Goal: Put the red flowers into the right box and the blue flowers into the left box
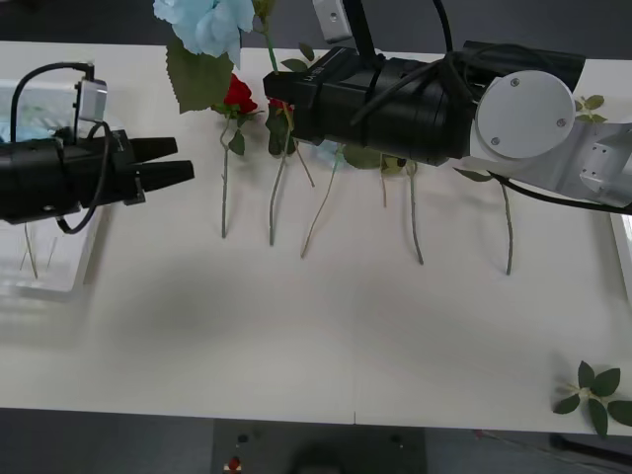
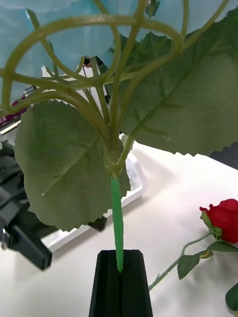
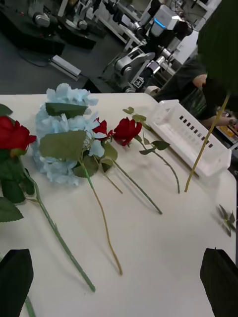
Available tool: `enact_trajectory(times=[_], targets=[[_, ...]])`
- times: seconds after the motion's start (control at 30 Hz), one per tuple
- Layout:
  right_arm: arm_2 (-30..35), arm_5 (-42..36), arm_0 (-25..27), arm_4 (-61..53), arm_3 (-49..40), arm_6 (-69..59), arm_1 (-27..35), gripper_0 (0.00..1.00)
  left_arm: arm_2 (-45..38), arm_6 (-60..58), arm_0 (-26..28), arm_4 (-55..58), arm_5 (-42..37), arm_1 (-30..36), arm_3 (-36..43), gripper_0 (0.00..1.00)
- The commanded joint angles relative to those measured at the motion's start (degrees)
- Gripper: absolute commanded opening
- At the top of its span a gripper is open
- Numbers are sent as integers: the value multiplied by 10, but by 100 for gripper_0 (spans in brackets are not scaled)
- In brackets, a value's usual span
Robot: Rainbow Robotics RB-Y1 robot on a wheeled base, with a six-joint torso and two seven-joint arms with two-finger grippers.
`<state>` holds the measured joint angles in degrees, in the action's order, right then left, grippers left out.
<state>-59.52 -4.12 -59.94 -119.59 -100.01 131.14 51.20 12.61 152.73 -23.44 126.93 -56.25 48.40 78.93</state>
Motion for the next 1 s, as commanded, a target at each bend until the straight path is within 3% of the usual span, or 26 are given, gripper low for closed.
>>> enact_trajectory(times=[0.03,0.63,1.0], targets=[[11,1,-19,0,-6,-8,1,0,13,23,-6,7,38,-20,42,98],[11,1,-19,0,-6,-8,1,0,20,23,-30,-8,63,-175,49,98],[11,1,-19,0,-6,-8,1,0,59,23,-57,-18,113,-202,48,98]])
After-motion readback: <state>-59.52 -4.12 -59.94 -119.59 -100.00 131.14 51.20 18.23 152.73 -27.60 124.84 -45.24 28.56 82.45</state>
